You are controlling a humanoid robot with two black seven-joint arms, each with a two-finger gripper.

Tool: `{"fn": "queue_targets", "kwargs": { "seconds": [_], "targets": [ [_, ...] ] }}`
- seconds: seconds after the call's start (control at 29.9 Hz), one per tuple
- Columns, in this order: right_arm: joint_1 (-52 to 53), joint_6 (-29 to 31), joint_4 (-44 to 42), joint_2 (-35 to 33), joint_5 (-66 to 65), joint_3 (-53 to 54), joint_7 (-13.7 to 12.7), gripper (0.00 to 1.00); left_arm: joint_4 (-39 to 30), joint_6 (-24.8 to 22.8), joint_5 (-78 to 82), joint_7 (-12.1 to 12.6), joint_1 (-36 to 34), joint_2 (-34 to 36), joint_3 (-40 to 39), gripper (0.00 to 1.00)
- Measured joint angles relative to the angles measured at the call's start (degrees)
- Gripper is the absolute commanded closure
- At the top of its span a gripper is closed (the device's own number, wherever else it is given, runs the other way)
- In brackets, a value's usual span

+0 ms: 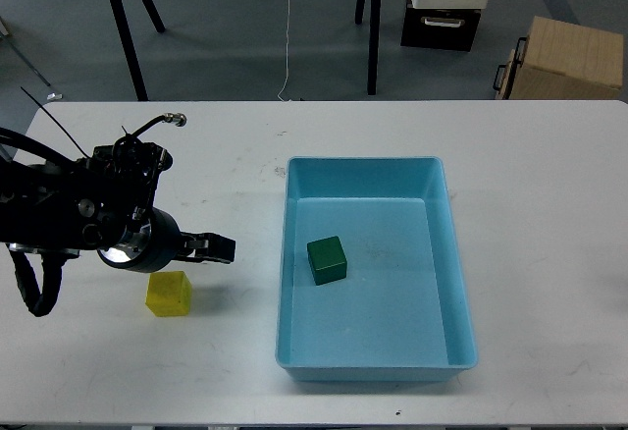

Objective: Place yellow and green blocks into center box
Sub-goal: 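Swing the left gripper over and lower it onto the yellow cube, then close the left gripper on the yellow cube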

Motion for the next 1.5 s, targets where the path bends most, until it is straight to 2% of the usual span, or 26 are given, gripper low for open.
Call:
{"fn": "queue_targets", "kwargs": {
  "seconds": [0.73, 1.27, 1.5],
  "targets": [
    [-0.4, 0.0, 0.8, -0.1, -0.1, -0.2, 0.0, 0.00, 6.0, 0.2, 3.6, 0.1, 6.6, 0.1, 0.3, 0.00],
    [-0.4, 0.0, 0.9, -0.1, -0.1, 0.0, -0.1, 0.00, 6.2, 0.2, 4.3, 0.3, 9.0, 0.9, 0.6, 0.00],
    [-0.5, 0.0, 0.9, -0.2, -0.1, 0.0, -0.1, 0.00, 4.2, 0.2, 5.8, 0.6, 9.0, 3.7, 0.5, 0.00]
  ]
}}
